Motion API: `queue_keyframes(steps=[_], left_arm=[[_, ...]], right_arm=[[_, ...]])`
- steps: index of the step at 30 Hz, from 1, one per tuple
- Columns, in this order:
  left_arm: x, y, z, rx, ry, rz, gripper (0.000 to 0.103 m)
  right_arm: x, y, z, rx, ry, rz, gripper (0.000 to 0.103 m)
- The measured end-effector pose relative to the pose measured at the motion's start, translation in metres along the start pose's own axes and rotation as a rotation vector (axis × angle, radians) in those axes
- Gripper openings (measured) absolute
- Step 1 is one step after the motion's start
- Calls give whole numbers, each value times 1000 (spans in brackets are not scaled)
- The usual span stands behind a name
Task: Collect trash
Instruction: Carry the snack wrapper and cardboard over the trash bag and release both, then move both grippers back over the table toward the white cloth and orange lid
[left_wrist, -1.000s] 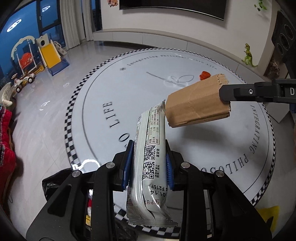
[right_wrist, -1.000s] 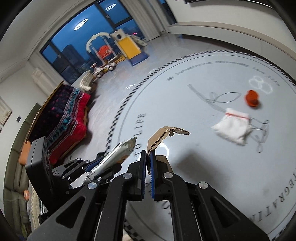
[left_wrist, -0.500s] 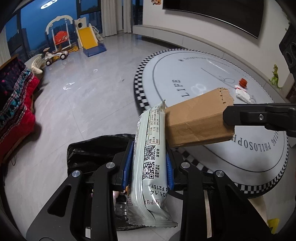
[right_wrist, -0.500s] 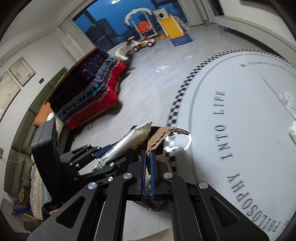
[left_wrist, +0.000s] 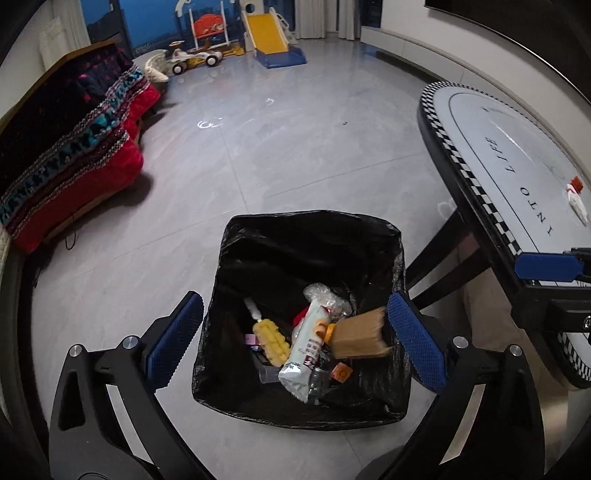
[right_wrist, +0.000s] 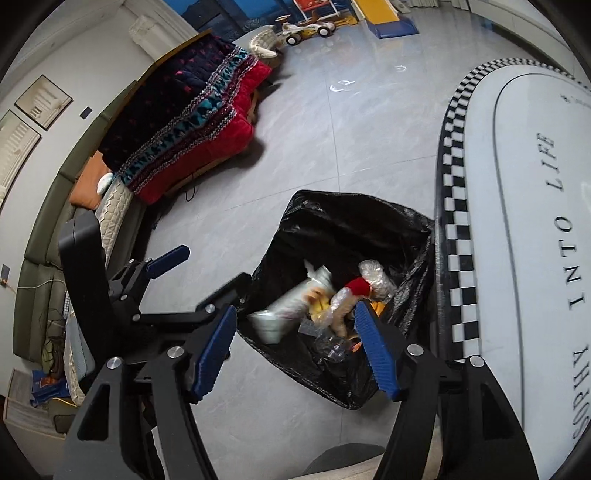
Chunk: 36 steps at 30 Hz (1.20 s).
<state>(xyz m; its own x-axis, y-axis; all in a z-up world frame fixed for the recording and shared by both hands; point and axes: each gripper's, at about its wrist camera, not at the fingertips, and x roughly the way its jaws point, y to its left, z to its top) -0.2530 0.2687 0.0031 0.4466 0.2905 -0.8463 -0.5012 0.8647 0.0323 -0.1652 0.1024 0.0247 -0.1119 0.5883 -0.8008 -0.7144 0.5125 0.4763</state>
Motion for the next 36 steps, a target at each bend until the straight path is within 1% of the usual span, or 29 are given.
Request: queue_keyframes(steps=[4, 9, 13, 17, 21, 26, 30, 36], left_arm=[[6, 10, 2, -33, 13, -2, 97], [8, 10, 2, -32, 16, -23, 97], [9, 1, 3, -14, 17, -35, 97], [5, -16, 8, 13, 15, -61, 97], [-1, -42, 17, 54, 4, -100, 97], [-10, -86, 31, 124, -14, -146, 97], [-14, -126, 44, 174, -16, -192, 97], [-17, -193, 60, 282, -8, -245, 97]], right_arm=[[3, -2, -3, 4, 6, 9, 68], [-2, -10, -5, 16, 0, 7, 68], [-10, -19, -5, 36, -18, 9, 68], [-27, -33, -7, 52, -45, -3, 68], [-45, -50, -9, 77, -76, -10, 68], [-73, -78, -14, 116, -120, -30, 68], [-99, -110, -21, 171, -158, -55, 68], [-142, -165, -32, 268, -220, -102, 68]])
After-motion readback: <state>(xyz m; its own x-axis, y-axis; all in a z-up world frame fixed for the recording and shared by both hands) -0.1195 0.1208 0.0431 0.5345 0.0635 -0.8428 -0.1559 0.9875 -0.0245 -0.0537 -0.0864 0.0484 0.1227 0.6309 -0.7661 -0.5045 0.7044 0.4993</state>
